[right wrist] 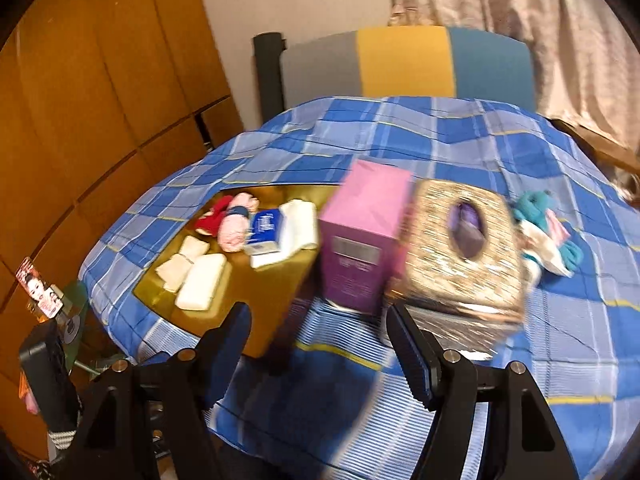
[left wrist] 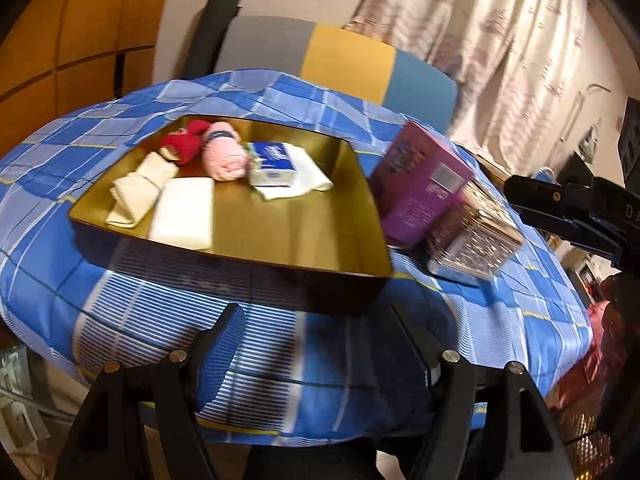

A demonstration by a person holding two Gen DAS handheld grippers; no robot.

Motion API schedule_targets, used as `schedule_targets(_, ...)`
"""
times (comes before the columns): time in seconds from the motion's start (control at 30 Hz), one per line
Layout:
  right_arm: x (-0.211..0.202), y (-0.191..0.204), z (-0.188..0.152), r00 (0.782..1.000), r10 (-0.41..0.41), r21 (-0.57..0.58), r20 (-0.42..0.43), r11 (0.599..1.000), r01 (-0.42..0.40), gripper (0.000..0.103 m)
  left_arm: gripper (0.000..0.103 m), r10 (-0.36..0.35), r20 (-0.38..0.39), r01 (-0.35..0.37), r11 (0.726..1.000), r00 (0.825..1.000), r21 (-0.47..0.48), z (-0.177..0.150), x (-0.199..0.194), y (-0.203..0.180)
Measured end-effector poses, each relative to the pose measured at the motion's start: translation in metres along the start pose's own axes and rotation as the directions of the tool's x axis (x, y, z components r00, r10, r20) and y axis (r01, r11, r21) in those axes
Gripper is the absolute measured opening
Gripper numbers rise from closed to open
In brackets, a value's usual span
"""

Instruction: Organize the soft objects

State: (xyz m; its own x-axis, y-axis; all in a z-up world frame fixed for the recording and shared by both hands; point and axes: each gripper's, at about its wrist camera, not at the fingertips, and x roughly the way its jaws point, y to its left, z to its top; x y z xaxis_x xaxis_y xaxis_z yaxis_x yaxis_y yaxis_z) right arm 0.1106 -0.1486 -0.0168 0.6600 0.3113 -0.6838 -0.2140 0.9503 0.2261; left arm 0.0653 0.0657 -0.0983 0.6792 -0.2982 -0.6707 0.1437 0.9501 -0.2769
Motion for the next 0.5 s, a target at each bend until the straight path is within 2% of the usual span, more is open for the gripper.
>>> schedule_targets(0.2, -0.025, -0.058, -0.022, 0.995, -0.092, 0.113, 0.025, 0.99, 0.088, 0.071, 0.073, -0.051, -0.017, 0.052, 0.997, 0.999, 0.058, -0.012, 0.001, -0.022)
schedule_targets(0.4, -0.029, -0.137, -0.047, 0.985, -0.17, 0.266, -0.003, 0.95, 0.165, 0.071, 0.073, -0.098, -0.051, 0.104, 0.986, 0.994, 0.127, -0.023, 0.003, -0.047)
schedule_targets(0.5, -0.019, -0.176, -0.053, 0.964, -0.261, 0.264, -0.049, 0.928, 0.265, 0.071, 0.073, -0.104, -0.063, 0.112, 0.981, 0.993, 0.161, -0.028, 0.003, -0.058)
